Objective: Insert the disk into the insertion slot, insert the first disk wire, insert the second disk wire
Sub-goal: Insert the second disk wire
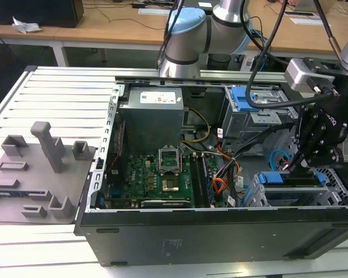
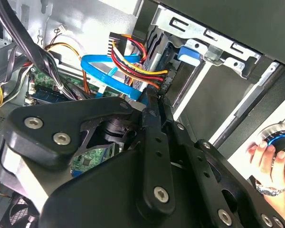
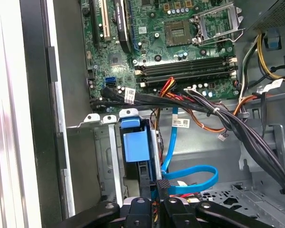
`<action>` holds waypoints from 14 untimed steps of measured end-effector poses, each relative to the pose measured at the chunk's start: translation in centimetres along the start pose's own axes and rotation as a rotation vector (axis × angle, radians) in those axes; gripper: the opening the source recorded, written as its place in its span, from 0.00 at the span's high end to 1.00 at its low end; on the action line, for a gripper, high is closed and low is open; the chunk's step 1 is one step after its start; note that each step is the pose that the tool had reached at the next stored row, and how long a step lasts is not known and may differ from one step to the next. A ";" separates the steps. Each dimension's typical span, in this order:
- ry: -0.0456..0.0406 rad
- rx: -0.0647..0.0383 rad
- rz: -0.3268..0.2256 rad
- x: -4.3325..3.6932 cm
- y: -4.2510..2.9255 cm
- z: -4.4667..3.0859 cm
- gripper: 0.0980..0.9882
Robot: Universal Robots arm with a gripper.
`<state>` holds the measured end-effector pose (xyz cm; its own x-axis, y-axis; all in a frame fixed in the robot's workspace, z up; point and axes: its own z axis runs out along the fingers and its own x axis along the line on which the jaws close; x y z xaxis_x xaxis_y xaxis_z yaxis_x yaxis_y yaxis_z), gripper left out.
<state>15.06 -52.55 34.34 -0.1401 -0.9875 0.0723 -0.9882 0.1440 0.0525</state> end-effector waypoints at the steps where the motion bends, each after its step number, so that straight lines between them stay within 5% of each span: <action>1: 0.0000 0.000 0.000 0.05 -0.01 0.03 0.93; 3: -0.0013 0.000 -0.001 0.13 -0.11 0.13 0.93; 5: -0.0136 -0.002 -0.003 0.14 -0.12 0.15 0.93; 14: -0.0145 -0.002 -0.008 0.61 -0.31 0.49 0.93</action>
<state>15.25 -53.23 33.88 -0.1331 -0.9894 0.0574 -0.9892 0.1362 0.0546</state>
